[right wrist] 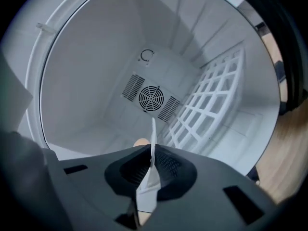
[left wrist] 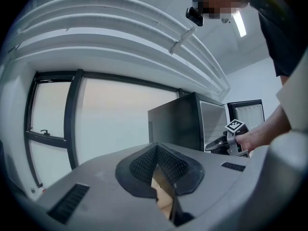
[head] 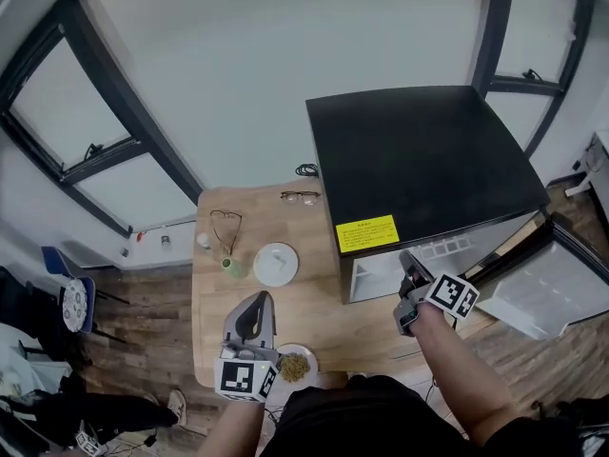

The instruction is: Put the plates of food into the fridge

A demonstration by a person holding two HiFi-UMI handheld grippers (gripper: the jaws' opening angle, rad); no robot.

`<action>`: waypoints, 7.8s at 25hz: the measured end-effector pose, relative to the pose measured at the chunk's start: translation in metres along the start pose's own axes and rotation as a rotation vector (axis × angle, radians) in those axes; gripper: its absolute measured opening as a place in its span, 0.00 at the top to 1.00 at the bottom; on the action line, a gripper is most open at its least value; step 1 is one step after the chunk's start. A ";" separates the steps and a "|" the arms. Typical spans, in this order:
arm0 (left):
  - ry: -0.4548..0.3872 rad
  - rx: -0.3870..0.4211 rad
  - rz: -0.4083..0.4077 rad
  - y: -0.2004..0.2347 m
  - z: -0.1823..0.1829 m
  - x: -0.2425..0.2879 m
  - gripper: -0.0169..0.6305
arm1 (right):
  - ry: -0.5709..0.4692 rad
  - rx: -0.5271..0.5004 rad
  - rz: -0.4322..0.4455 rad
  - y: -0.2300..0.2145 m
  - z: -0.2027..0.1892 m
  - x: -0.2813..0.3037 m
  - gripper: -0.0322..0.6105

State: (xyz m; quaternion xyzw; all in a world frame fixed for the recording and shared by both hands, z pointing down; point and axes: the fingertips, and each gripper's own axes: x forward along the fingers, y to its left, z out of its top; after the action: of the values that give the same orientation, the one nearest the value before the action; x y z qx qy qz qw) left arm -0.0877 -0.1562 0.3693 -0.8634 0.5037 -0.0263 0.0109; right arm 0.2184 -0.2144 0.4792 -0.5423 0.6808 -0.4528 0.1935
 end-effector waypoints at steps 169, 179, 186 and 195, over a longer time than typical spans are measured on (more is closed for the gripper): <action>-0.001 -0.008 -0.070 -0.041 -0.010 0.053 0.97 | -0.237 0.167 -0.054 -0.082 0.076 -0.107 0.90; 0.008 0.035 -0.012 -0.031 -0.001 0.060 0.97 | -0.179 0.038 -0.151 -0.088 0.109 -0.069 0.90; 0.018 0.023 0.018 -0.029 -0.004 0.058 0.97 | -0.105 -0.240 -0.346 -0.097 0.117 -0.053 0.82; 0.038 0.043 0.023 -0.030 -0.004 0.051 0.97 | -0.069 -0.502 -0.533 -0.108 0.125 -0.046 0.75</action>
State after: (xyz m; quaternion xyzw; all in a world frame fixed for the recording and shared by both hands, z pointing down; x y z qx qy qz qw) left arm -0.0373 -0.1855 0.3768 -0.8564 0.5131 -0.0535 0.0200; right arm 0.3889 -0.2232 0.4932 -0.7463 0.5984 -0.2876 -0.0475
